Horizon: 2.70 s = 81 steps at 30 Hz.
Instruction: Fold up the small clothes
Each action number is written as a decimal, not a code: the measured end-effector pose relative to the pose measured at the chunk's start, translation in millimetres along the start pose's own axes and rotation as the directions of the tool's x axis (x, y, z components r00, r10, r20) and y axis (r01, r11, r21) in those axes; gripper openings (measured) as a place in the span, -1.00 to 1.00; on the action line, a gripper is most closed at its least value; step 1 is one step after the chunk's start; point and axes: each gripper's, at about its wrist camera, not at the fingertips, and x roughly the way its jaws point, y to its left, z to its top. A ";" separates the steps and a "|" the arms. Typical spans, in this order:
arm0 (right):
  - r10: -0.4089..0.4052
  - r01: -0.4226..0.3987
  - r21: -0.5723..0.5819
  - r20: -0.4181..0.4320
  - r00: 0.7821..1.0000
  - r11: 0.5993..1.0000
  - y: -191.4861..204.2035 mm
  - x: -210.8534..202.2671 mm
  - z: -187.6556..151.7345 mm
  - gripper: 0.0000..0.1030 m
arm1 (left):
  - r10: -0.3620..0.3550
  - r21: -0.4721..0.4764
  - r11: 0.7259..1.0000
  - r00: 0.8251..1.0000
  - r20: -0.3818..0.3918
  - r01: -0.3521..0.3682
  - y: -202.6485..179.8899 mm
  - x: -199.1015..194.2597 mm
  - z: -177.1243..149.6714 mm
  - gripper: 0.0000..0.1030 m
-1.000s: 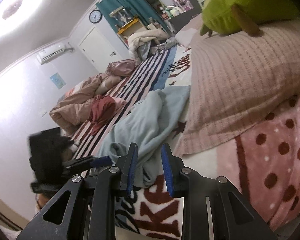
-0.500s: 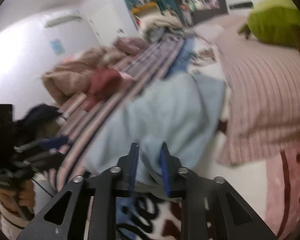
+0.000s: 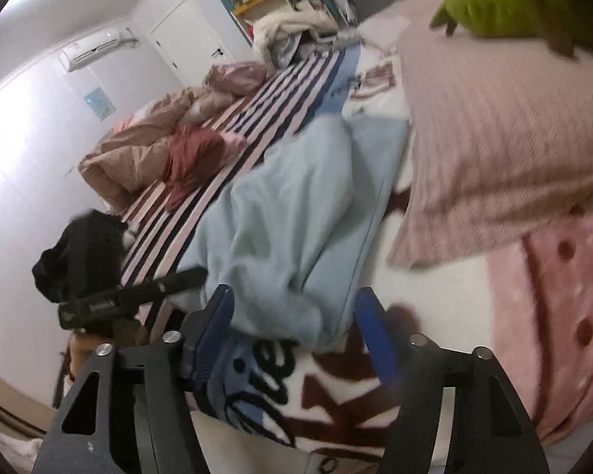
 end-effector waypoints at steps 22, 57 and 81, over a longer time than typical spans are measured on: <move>0.132 -0.129 0.035 -0.124 0.983 0.991 32.3 75.8 23.5 0.60 | 0.189 0.143 0.973 0.982 -0.030 -0.183 -4.3 -96.2 -85.6 0.44; 0.515 -0.536 -0.081 -0.186 0.837 0.841 186.9 111.2 101.3 -0.58 | 0.136 0.137 0.975 0.959 0.248 -0.173 10.1 -233.2 50.1 -0.62; 0.558 -0.684 -0.295 -0.410 0.721 0.667 541.1 219.4 118.2 -0.59 | 0.526 -0.220 0.850 0.760 0.381 -0.479 152.3 -531.1 30.6 -0.62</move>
